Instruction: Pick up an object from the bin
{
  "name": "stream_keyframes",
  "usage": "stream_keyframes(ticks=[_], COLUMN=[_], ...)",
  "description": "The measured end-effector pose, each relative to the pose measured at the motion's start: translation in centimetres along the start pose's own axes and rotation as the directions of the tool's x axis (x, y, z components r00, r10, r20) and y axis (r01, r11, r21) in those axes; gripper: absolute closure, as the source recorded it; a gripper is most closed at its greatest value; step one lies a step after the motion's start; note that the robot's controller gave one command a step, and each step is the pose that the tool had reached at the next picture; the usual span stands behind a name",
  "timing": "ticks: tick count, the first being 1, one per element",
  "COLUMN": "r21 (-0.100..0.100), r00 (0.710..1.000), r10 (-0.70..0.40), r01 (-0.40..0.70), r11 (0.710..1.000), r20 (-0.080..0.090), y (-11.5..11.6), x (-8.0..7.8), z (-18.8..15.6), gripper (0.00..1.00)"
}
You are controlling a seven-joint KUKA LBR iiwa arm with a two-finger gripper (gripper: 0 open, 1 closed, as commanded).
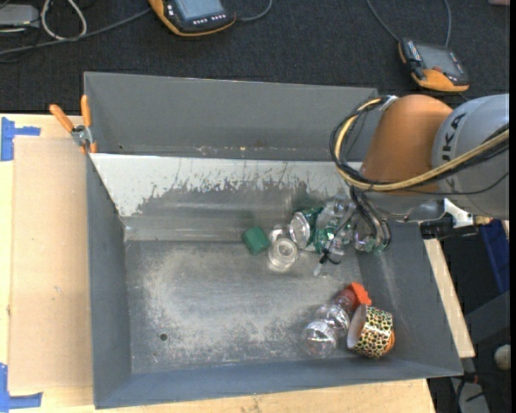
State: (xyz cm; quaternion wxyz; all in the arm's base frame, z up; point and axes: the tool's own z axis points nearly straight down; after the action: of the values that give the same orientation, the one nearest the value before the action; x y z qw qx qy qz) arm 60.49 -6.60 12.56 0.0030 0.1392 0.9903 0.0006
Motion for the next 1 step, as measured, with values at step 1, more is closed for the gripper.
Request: stream_keyframes(ticks=[1], r21=[-0.005], r00=[0.981], r10=[0.194], r01=[-0.194], r11=[0.981], r20=[0.010], y=[-0.51], x=[-0.90], z=[5.33], gripper=[0.00])
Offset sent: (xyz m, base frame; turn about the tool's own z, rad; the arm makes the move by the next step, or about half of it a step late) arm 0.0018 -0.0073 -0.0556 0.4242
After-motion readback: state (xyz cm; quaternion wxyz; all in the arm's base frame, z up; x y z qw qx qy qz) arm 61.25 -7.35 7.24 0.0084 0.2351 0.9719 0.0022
